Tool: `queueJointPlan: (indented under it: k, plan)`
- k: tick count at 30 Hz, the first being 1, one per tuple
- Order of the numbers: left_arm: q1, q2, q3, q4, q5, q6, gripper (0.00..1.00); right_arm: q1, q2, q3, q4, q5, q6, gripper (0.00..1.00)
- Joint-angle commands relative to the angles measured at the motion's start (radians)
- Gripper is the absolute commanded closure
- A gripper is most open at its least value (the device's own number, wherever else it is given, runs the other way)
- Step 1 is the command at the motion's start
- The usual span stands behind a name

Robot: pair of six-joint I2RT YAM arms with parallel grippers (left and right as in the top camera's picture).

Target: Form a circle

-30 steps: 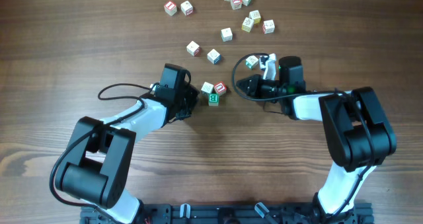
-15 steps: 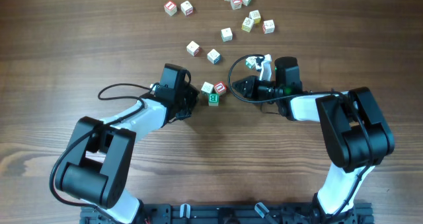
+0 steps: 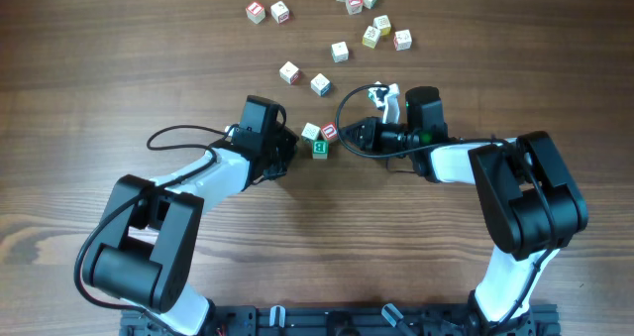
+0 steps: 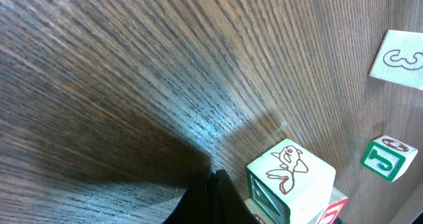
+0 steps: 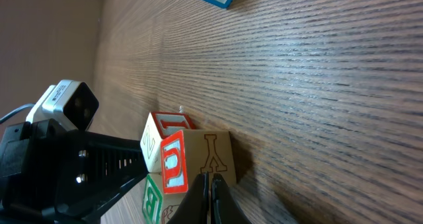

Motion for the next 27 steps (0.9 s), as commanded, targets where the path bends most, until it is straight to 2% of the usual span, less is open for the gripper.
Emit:
queueJointPlan:
  k: [1,19,27]
  plan:
    - [-0.018,0.088,-0.063,-0.038,-0.01,0.014,0.96,0.004,0.025,-0.008,0.006,-0.021,-0.021,0.96]
    - [-0.018,0.088,-0.063,-0.039,-0.01,0.011,0.96,0.026,0.025,-0.008,0.042,0.039,-0.018,0.96]
    - [-0.018,0.088,-0.063,-0.039,-0.009,0.011,0.96,-0.056,0.025,-0.008,0.035,0.042,-0.017,0.96]
